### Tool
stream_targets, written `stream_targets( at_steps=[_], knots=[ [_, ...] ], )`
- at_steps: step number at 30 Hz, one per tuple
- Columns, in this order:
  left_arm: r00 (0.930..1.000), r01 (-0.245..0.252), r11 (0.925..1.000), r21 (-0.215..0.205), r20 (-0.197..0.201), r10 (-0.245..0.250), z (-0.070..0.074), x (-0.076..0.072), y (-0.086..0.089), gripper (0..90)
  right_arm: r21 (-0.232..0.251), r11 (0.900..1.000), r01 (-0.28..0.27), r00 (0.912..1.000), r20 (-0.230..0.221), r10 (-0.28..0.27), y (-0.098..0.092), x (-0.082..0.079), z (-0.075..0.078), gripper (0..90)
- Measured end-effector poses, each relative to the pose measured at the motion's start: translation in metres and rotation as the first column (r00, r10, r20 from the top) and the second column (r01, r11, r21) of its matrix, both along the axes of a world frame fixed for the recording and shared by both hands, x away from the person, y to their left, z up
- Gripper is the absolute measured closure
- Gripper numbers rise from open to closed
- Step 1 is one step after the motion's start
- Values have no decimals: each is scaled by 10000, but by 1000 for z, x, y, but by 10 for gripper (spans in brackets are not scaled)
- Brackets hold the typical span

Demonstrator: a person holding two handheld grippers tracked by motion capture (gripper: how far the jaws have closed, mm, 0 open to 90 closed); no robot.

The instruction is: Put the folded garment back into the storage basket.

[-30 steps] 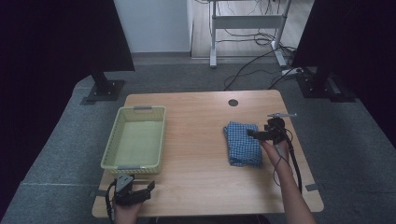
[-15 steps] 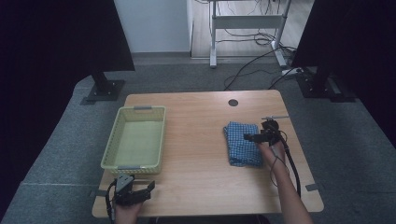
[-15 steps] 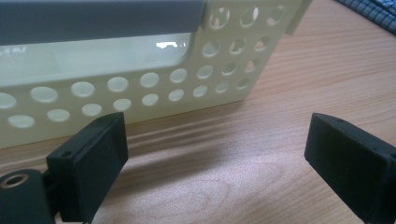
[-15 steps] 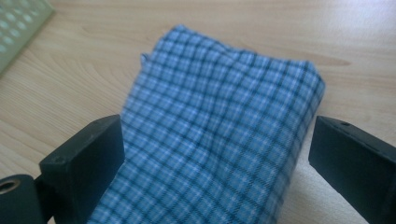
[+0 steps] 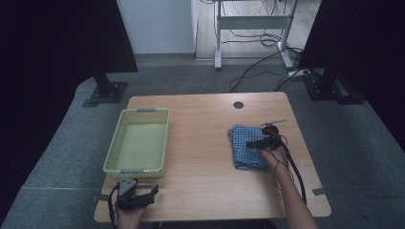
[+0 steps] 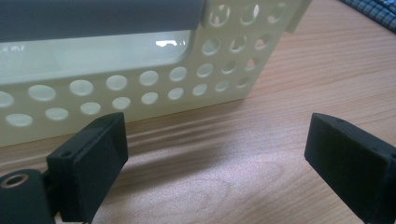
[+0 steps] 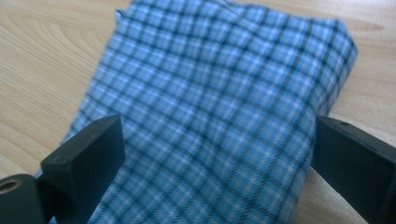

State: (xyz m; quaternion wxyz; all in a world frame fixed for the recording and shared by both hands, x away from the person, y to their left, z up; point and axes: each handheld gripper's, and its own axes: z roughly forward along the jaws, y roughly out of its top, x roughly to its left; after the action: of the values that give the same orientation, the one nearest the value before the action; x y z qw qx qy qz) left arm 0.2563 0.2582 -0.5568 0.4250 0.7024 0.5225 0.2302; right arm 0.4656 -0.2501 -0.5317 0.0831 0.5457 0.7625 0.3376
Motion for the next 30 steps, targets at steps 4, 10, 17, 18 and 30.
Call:
stream_targets(
  at_steps=[4,10,17,18,30],
  knots=[
    [10000,-15,10000,10,-20,15,0,0,0,63,-528,9985,112,9997,-206,-123,4,1,-6,74],
    [10000,-2,10000,10,-30,2,0,0,0,63,-1340,9910,21,10000,40,-16,12,-3,-5,290],
    [10000,-20,10000,-37,-32,20,0,0,0,63,-1868,9823,-159,9997,136,188,19,-5,-5,339],
    [10000,-31,10000,-56,-31,31,0,0,1,63,-1831,9829,-181,9997,118,206,19,-5,-4,388],
    [10000,-75,10000,-10,-56,75,0,0,0,64,-1317,9913,-55,9997,221,85,15,-13,11,690]
  ],
)
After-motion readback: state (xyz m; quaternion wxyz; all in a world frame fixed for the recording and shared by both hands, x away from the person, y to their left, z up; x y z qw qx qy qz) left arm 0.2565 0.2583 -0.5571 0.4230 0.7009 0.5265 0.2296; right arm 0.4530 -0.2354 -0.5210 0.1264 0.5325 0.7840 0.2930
